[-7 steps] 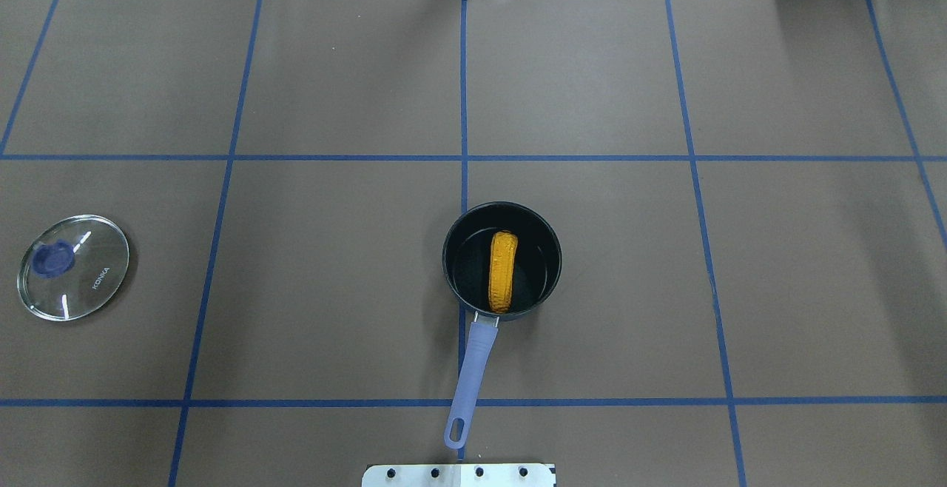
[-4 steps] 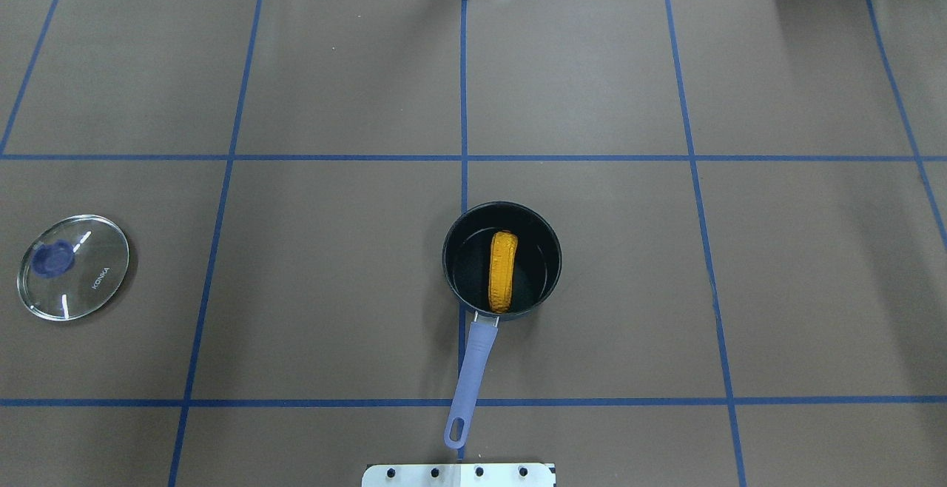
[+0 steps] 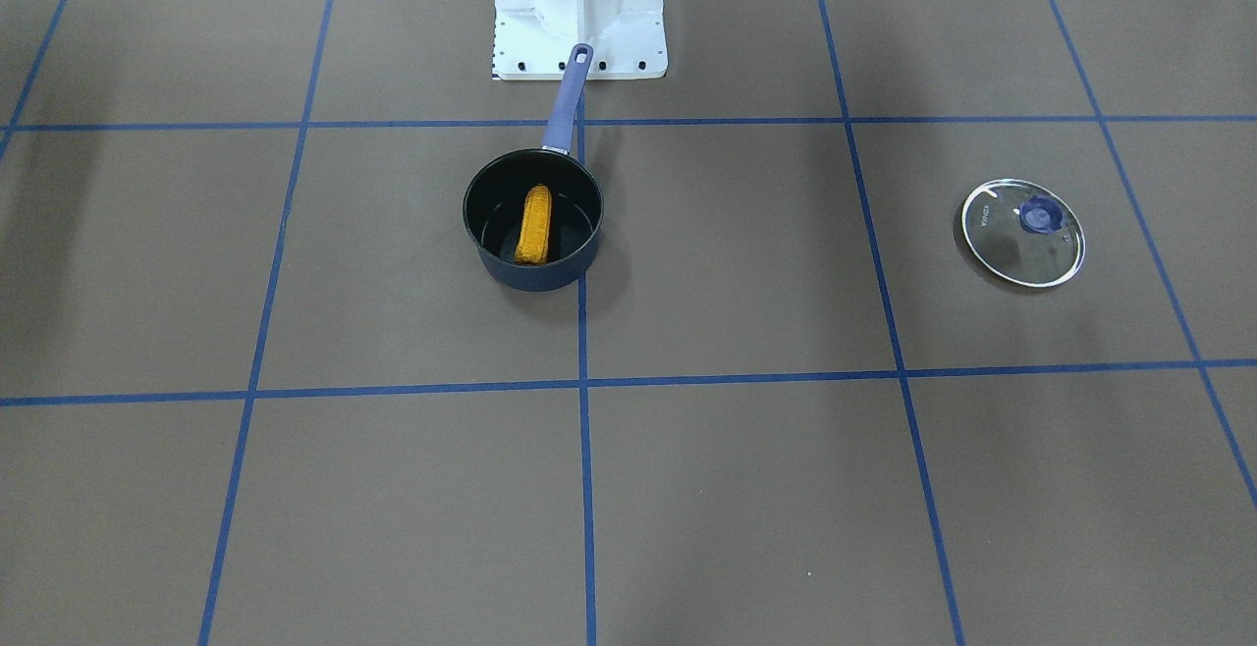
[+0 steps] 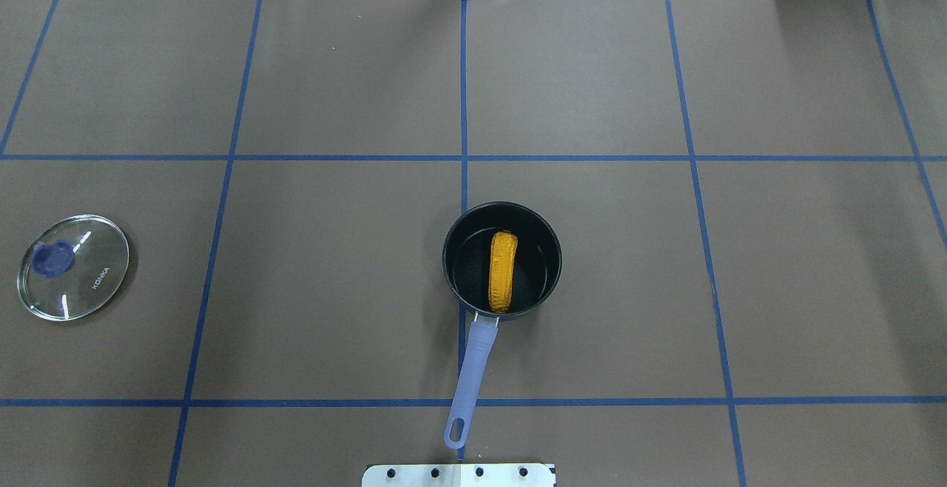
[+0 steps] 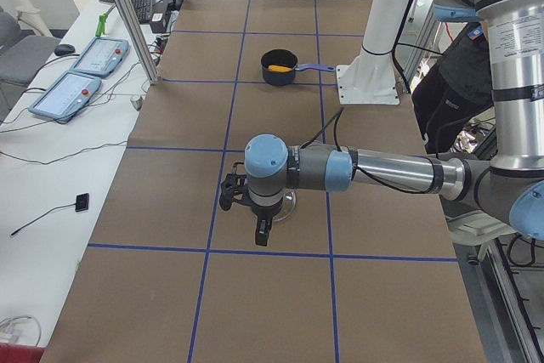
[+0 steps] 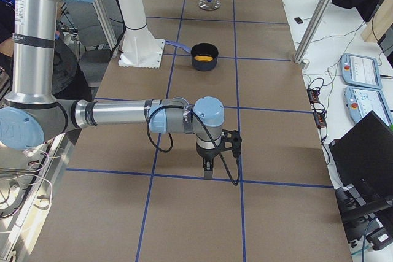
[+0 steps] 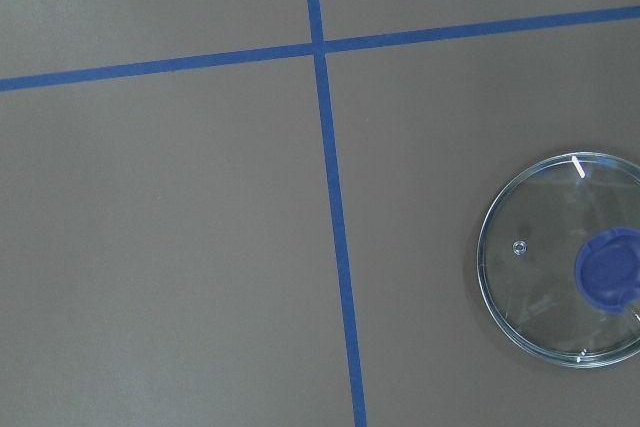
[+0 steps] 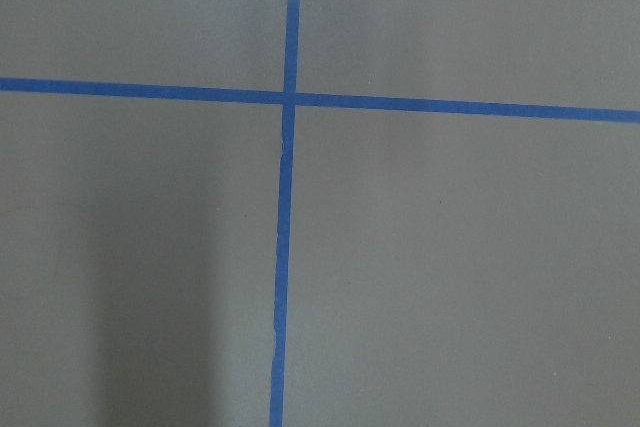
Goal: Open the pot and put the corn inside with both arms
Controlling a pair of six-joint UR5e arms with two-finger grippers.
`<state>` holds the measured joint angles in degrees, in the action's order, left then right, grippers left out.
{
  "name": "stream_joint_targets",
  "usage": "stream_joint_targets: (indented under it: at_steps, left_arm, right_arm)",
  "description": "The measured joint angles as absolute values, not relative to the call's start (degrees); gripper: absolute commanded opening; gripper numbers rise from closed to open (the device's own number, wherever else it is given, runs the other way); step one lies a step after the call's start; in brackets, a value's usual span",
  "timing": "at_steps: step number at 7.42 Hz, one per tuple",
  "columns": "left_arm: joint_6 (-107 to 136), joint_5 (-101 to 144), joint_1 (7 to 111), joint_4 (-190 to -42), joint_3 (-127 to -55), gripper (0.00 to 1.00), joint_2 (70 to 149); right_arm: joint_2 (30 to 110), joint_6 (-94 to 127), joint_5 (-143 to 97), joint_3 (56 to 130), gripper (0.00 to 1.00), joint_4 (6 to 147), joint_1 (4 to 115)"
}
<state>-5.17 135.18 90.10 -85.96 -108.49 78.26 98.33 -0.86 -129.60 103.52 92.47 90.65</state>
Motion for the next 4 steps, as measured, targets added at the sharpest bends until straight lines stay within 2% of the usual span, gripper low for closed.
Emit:
stream_joint_targets:
  at_steps: [4]
  left_arm:
    - [-5.19, 135.18, 90.14, -85.94, -108.52, 0.99, 78.15]
  right_arm:
    - [98.39, -0.79, -130.32, 103.33, 1.00, 90.84, 89.64]
